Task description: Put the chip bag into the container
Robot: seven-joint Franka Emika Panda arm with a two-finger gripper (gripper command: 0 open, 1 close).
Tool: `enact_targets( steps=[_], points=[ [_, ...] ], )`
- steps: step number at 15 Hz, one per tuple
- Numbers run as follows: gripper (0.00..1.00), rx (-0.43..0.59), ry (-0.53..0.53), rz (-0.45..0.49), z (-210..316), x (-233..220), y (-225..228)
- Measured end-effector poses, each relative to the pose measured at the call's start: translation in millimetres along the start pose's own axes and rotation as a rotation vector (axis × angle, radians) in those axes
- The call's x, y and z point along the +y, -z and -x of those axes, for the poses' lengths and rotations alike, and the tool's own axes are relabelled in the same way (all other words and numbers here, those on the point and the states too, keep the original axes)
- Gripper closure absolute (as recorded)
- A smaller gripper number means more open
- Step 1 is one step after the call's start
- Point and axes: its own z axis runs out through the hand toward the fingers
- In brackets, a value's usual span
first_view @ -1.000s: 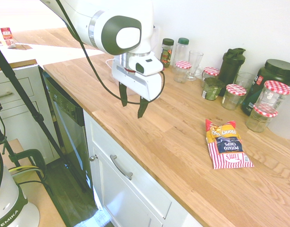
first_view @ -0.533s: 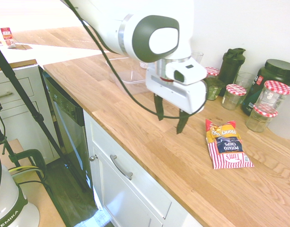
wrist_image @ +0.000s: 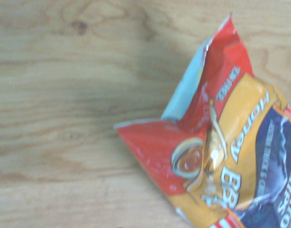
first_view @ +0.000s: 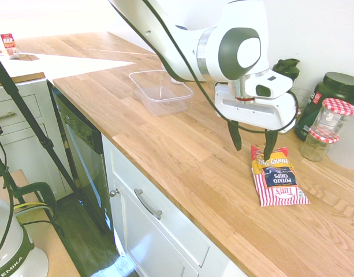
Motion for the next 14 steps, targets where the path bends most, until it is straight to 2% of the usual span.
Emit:
enact_targets(
  steps=[3,6,7,14],
  points=[
    [0.00,0.014,0.010,0.030,0,-24,-9],
    [0.00,0.013,0.010,0.061,-1,-27,-27],
    [1.00,0.015,0.007,0.070,-2,-25,-32],
    [1.00,0.055,0.039,0.084,11,-42,-47]
  ],
)
